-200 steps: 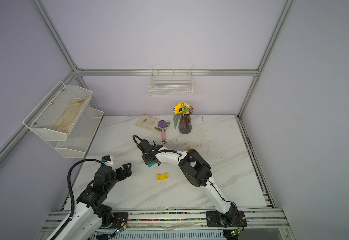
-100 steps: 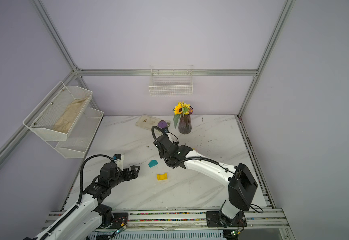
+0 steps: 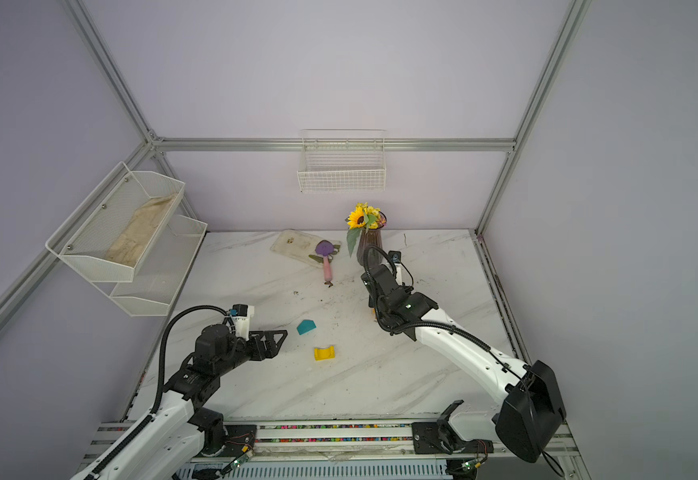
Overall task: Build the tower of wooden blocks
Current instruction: 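Lower the lime-green cube onto the yellow cube with the right gripper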
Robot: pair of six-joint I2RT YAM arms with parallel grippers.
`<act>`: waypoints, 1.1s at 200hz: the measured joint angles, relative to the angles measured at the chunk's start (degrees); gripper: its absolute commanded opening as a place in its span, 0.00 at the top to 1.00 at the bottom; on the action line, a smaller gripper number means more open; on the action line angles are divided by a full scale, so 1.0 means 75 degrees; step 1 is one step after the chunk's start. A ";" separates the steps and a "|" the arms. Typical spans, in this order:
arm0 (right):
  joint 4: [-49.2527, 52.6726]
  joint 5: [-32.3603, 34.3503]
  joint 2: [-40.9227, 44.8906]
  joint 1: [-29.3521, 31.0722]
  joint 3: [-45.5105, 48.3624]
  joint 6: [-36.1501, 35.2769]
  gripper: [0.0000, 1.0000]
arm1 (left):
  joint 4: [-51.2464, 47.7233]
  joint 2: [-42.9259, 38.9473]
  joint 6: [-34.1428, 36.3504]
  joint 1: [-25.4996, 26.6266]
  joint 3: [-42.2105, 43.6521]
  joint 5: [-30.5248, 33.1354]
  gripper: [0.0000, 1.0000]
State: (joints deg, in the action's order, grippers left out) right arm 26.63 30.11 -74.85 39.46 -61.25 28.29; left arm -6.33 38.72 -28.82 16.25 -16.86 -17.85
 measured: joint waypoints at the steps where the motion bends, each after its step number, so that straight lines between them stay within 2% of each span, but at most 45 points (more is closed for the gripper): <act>1: 0.0000 0.0003 0.0006 -0.0012 0.0009 0.0003 0.88 | 0.0009 -0.0015 0.0000 0.0000 0.0003 -0.0020 0.00; 36: 0.0195 -0.0111 0.0017 -0.0356 0.0172 0.0137 0.91 | 0.0635 -0.0425 0.0128 -0.0003 0.0326 -0.0892 0.00; 58: 0.0219 -0.0178 -0.0038 -0.0414 0.0169 0.0172 0.91 | 0.1049 -0.0382 0.0131 0.0000 0.0466 -0.1518 0.00; 79: 0.0227 -0.0271 -0.0175 -0.0423 0.0163 0.0204 0.91 | 0.1276 -0.0195 0.0134 0.0000 0.0472 -0.1784 0.00; 133: 0.0291 -0.0667 -0.0947 -0.0428 -0.0035 0.0262 0.92 | 0.1355 0.0396 0.0131 0.0000 0.0472 -0.1955 0.00; 220: 0.0283 -0.1072 -0.1792 -0.0478 -0.0227 0.0341 0.92 | 0.1352 0.0350 0.0131 0.0000 0.0472 -0.1932 0.00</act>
State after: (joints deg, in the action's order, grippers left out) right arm 28.75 22.06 -88.29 35.88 -62.96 30.85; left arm 3.81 41.34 -27.83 16.25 -13.32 -32.34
